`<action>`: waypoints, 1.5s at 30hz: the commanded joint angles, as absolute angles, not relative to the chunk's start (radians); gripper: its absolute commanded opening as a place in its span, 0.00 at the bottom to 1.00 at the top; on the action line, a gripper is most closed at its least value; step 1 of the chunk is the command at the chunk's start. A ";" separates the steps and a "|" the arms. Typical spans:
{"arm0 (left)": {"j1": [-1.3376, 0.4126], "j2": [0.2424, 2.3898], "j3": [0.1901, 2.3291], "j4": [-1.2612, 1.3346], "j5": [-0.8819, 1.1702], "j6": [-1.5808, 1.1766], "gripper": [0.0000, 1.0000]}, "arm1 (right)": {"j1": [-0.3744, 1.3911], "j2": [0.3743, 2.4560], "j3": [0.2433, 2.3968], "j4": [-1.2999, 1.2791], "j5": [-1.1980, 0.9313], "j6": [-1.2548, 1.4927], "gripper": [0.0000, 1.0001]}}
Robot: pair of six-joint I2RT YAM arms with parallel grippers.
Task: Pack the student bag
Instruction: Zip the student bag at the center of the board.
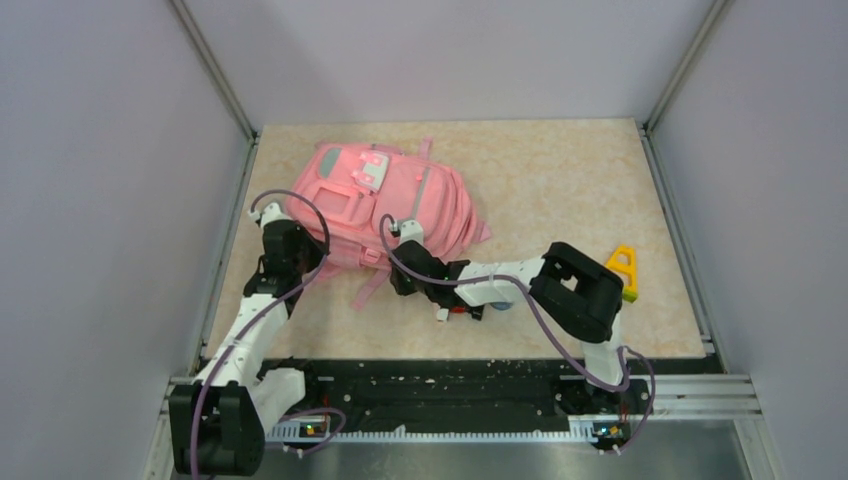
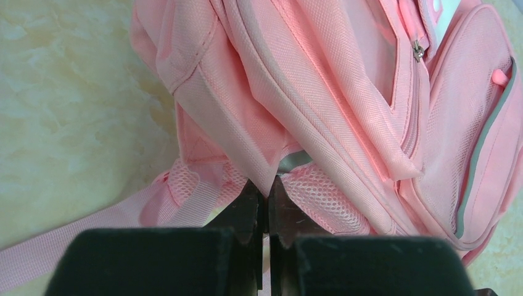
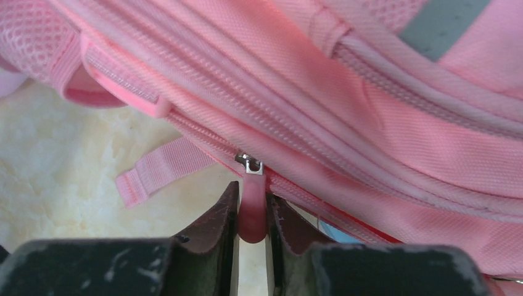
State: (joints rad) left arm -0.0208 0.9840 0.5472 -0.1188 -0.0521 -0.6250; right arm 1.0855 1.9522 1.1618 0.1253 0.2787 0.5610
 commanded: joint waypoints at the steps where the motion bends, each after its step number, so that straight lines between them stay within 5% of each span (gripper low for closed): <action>1: -0.008 0.937 0.555 -0.026 -0.061 -0.613 0.00 | 1.068 1.949 1.216 0.143 0.311 0.569 0.03; 20: 0.134 1.176 0.783 0.063 -0.052 -0.564 0.00 | 1.053 1.678 0.958 0.003 0.513 0.437 0.00; 31: 0.138 1.427 0.990 0.127 -0.056 -0.386 0.00 | 0.872 1.657 0.985 -0.011 0.280 0.286 0.00; 32: 0.138 1.430 0.998 0.123 -0.033 -0.357 0.02 | 0.867 1.653 0.991 -0.014 0.264 0.274 0.00; 34: 0.136 1.415 1.004 0.098 -0.007 -0.335 0.41 | 0.865 1.637 0.997 -0.016 0.223 0.241 0.00; 37: 0.102 1.352 0.979 0.061 -0.052 -0.276 0.80 | 0.866 1.617 1.004 -0.033 0.151 0.222 0.00; 45: -0.260 1.089 0.799 0.078 -0.186 -0.098 0.83 | 0.861 1.577 1.017 -0.089 0.065 0.272 0.00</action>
